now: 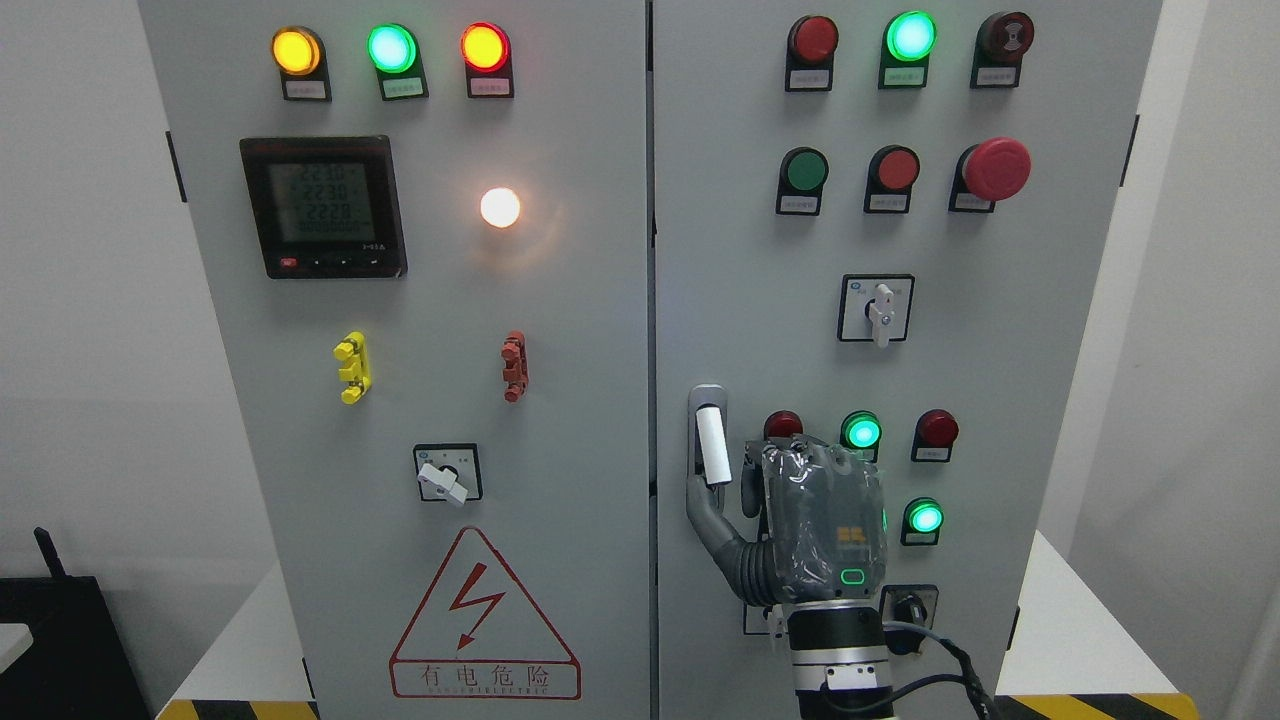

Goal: Release door handle
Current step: 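Rotate the silver handle with the right hand from vertical to horizontal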

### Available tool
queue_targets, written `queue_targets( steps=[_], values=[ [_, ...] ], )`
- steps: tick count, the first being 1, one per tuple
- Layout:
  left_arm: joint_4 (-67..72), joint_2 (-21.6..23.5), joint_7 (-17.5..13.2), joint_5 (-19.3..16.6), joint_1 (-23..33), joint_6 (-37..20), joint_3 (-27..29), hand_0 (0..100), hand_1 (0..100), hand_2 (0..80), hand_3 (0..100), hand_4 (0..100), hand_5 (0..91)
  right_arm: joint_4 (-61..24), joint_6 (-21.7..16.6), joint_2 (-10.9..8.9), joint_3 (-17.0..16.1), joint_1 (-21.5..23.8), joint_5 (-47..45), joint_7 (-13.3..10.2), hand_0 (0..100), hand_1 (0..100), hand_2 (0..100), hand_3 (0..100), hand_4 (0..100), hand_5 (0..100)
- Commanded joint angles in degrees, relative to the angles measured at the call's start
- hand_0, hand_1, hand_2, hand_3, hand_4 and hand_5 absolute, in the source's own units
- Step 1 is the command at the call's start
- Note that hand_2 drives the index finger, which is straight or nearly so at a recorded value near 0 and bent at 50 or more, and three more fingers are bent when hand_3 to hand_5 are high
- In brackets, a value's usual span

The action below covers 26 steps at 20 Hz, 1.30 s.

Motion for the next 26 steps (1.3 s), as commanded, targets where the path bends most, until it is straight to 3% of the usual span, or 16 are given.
queue_targets(
  steps=[1, 26],
  values=[
    [1.1, 0.0, 0.0, 0.0, 0.0, 0.0, -0.8, 12, 39, 0.0, 0, 0, 0.0, -0.1, 0.0, 0.02, -0.5, 0.1, 0.0, -0.1, 42, 59, 94, 100, 90, 99],
    [1.1, 0.1, 0.0, 0.0, 0.0, 0.0, -0.8, 12, 39, 0.0, 0, 0, 0.0, -2.0, -0.1, 0.02, -2.3, 0.4, -0.4, -1.0, 42, 60, 95, 100, 91, 99]
  ],
)
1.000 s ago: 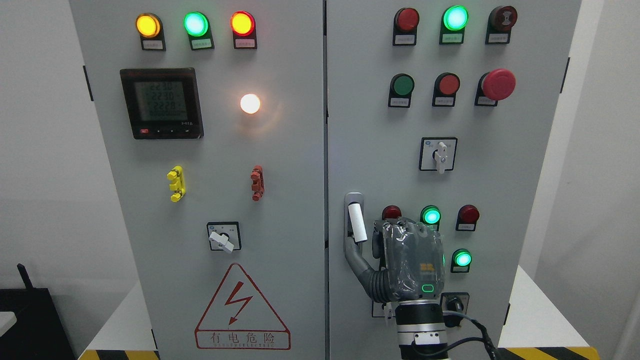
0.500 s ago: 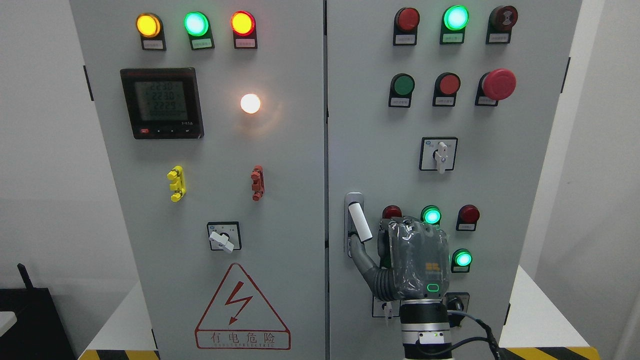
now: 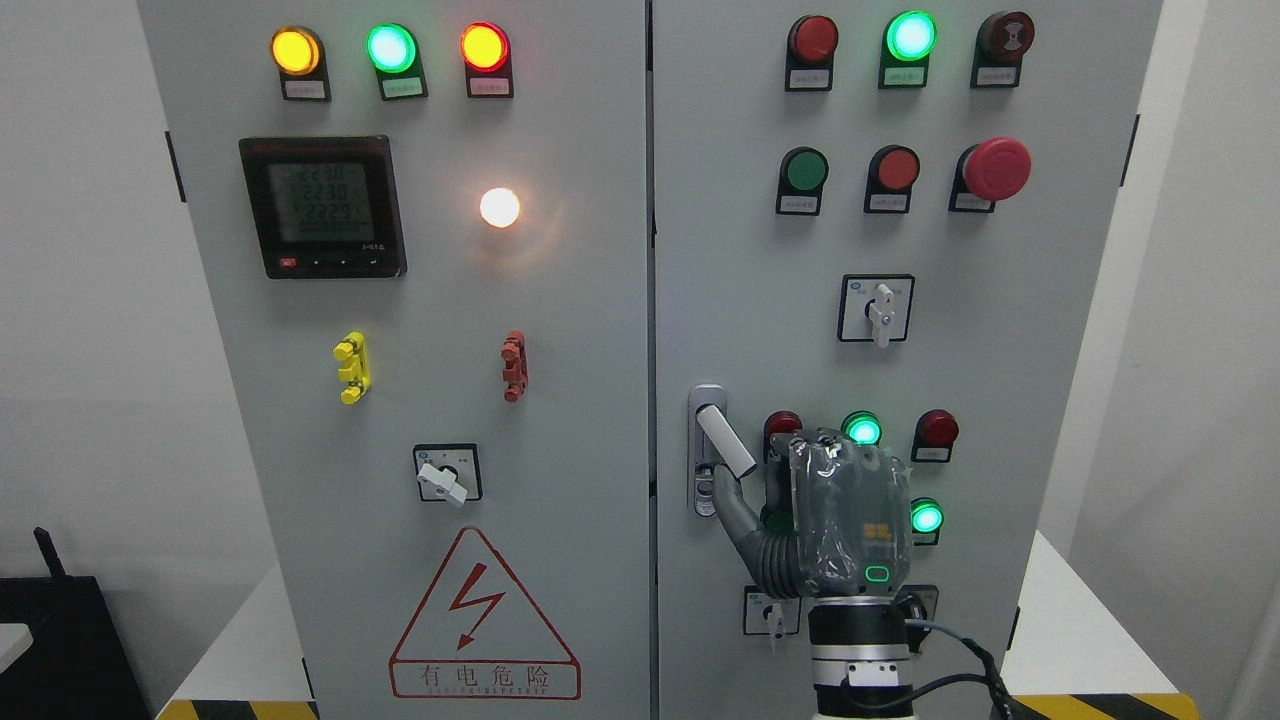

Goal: Release door handle
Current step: 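Rotate the silver handle with the right hand from vertical to horizontal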

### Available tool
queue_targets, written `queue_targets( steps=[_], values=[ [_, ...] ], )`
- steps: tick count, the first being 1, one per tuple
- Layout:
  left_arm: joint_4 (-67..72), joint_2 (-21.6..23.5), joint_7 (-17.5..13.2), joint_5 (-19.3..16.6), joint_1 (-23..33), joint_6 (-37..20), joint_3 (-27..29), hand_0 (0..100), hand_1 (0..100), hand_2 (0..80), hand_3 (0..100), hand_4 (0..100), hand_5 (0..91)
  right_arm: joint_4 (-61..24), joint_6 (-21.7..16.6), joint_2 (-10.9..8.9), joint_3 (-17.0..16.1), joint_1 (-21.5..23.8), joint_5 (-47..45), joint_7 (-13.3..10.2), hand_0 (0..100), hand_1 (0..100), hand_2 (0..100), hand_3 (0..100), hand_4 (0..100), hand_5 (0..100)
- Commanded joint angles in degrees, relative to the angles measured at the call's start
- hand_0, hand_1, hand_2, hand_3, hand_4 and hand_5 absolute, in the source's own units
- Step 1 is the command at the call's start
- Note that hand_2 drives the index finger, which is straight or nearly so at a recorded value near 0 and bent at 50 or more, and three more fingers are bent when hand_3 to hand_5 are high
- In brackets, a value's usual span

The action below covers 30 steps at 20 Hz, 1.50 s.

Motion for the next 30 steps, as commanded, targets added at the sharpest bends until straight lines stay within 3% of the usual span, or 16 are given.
queue_targets(
  steps=[1, 30],
  values=[
    [1.1, 0.0, 0.0, 0.0, 0.0, 0.0, -0.8, 12, 39, 0.0, 0, 0, 0.0, -0.9, -0.1, -0.04, -0.8, 0.2, 0.0, 0.1, 42, 60, 95, 100, 91, 99],
    [1.1, 0.1, 0.0, 0.0, 0.0, 0.0, -0.8, 12, 39, 0.0, 0, 0, 0.0, -1.7, -0.2, -0.39, -1.5, 0.0, 0.0, 0.1, 40, 61, 95, 100, 92, 99]
  ],
)
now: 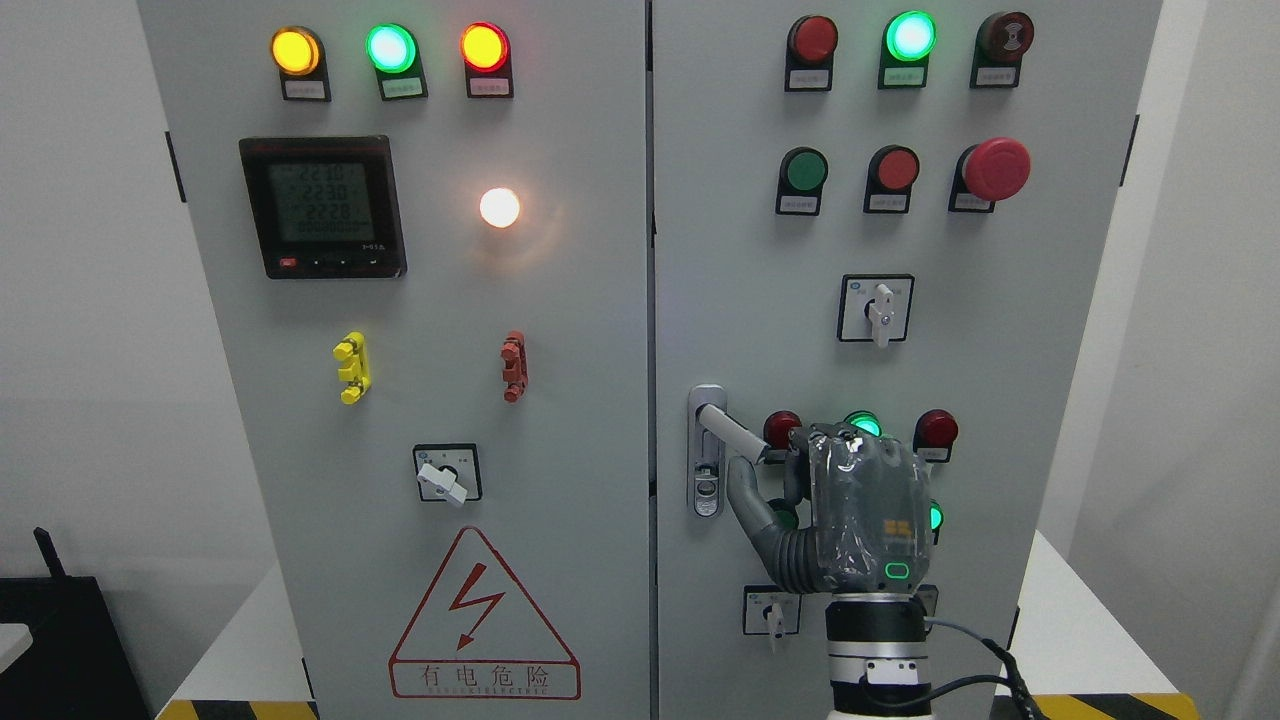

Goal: Release door handle
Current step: 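Rotate the silver handle with the right hand from vertical to horizontal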

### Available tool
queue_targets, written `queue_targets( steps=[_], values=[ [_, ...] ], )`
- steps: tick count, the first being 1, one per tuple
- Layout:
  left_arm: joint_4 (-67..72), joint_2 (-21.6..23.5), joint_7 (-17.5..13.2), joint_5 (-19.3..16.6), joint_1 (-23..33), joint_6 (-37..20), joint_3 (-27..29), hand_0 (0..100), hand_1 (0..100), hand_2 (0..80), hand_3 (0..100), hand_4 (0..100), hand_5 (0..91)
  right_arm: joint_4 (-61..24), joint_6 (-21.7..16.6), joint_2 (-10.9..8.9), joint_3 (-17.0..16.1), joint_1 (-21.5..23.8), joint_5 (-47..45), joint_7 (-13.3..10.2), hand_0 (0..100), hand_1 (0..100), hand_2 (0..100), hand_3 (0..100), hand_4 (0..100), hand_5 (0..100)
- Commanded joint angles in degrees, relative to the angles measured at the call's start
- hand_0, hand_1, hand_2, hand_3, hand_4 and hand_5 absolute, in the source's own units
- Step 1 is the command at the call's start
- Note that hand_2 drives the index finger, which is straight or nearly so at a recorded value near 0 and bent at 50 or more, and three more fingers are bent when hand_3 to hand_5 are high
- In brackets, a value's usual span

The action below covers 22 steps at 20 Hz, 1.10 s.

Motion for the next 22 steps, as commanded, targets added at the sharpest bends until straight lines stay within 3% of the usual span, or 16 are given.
queue_targets(
  steps=[1, 22],
  values=[
    [1.1, 0.0, 0.0, 0.0, 0.0, 0.0, -0.8, 12, 39, 0.0, 0, 0, 0.0, -0.3, 0.0, -0.19, -0.2, -0.2, 0.0, 0.0, 40, 61, 96, 100, 93, 99],
    [1.1, 0.0, 0.0, 0.0, 0.0, 0.0, -0.8, 12, 39, 0.0, 0, 0, 0.0, -0.4, -0.1, -0.63, -0.4, -0.6, 0.0, -0.6, 38, 61, 95, 100, 93, 100]
  ],
)
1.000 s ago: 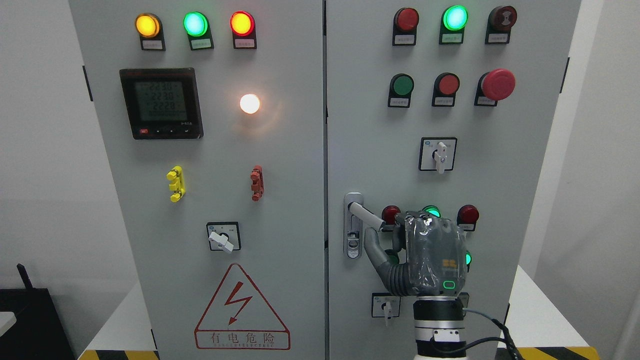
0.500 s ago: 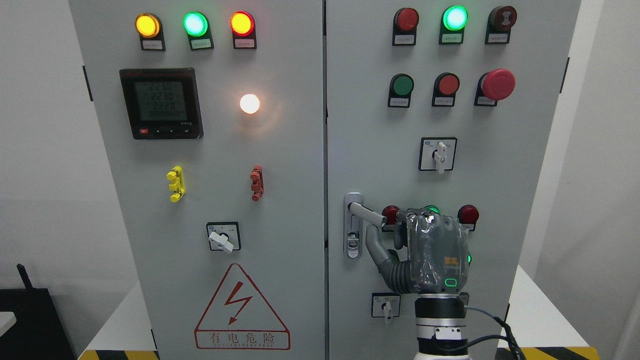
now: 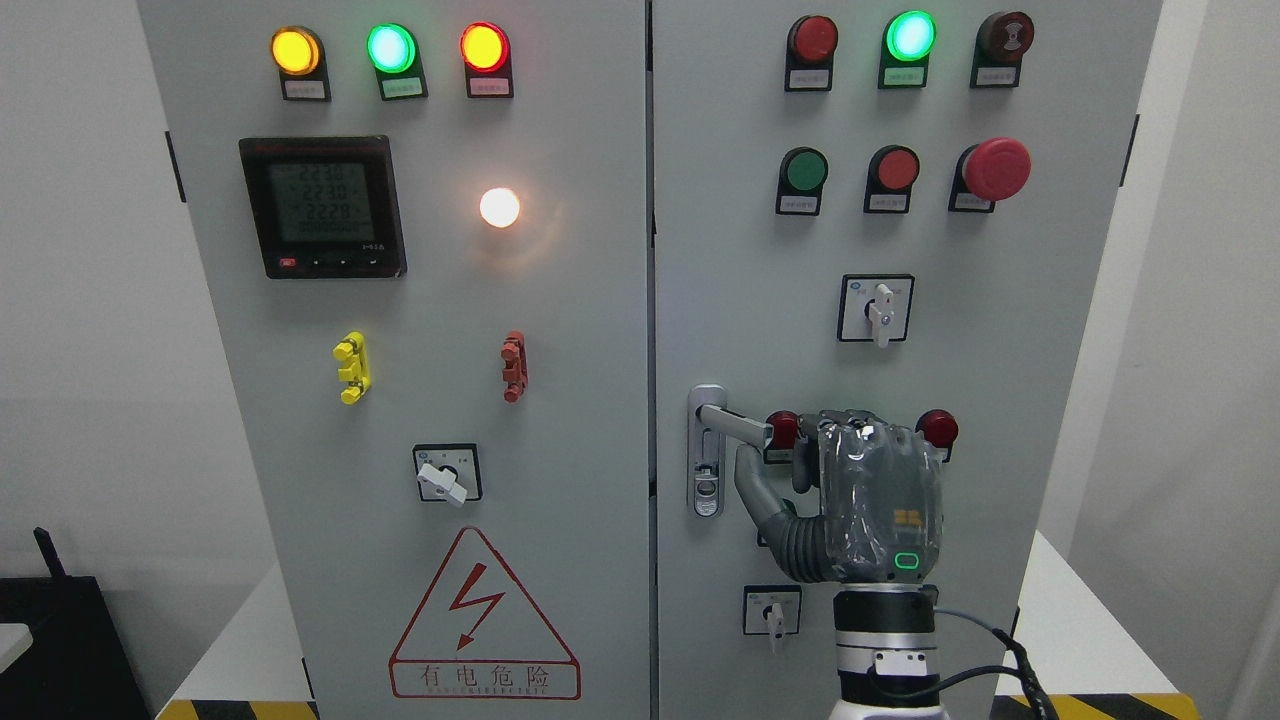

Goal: Release door handle
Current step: 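Open the right hand to release the turned handle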

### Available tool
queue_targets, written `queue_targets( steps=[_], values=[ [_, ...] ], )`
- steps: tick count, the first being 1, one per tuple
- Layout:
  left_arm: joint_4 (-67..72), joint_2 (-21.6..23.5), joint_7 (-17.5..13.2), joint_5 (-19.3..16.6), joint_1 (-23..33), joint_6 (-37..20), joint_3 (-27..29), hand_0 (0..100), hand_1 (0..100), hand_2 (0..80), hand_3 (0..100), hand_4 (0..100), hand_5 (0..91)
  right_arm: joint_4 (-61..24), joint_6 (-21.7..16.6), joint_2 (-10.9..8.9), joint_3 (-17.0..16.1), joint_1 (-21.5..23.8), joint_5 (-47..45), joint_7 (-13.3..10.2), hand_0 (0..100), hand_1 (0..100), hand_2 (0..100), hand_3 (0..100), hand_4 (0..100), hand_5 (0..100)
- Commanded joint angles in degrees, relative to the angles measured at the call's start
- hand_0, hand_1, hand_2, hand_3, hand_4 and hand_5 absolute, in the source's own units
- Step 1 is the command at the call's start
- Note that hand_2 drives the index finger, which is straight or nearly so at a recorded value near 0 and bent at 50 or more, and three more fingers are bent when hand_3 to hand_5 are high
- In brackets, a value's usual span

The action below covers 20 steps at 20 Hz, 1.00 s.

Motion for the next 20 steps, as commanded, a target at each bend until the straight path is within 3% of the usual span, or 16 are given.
queue_targets(
  steps=[1, 11, 15, 18, 20],
  values=[
    [1.1, 0.0, 0.0, 0.0, 0.0, 0.0, -0.8, 12, 39, 0.0, 0, 0, 0.0, 0.0, -0.1, -0.17, -0.1, 0.2, 0.0, -0.3, 38, 61, 95, 100, 93, 100],
    [1.1, 0.1, 0.0, 0.0, 0.0, 0.0, -0.8, 12, 39, 0.0, 0, 0, 0.0, -0.9, -1.2, -0.25, 1.2, 2.4, -0.3, -1.9, 41, 60, 96, 100, 93, 100],
    [1.1, 0.0, 0.0, 0.0, 0.0, 0.0, -0.8, 12, 39, 0.0, 0, 0, 0.0, -2.7, -5.8, -3.5, 1.0, 8.7, -0.3, -5.1, 45, 57, 93, 100, 91, 99],
    [1.1, 0.0, 0.0, 0.0, -0.1, 0.0, -0.8, 12, 39, 0.0, 0, 0, 0.0, -4.8, -6.9, -8.59, 0.2, 12.7, -0.3, -6.9, 45, 55, 74, 98, 81, 86],
    [1.1, 0.0, 0.0, 0.0, 0.0, 0.0, -0.8, 12, 39, 0.0, 0, 0, 0.0, -5.5, -8.0, -10.62, -1.0, 13.2, -0.5, -7.7, 45, 52, 51, 70, 58, 60]
  ],
)
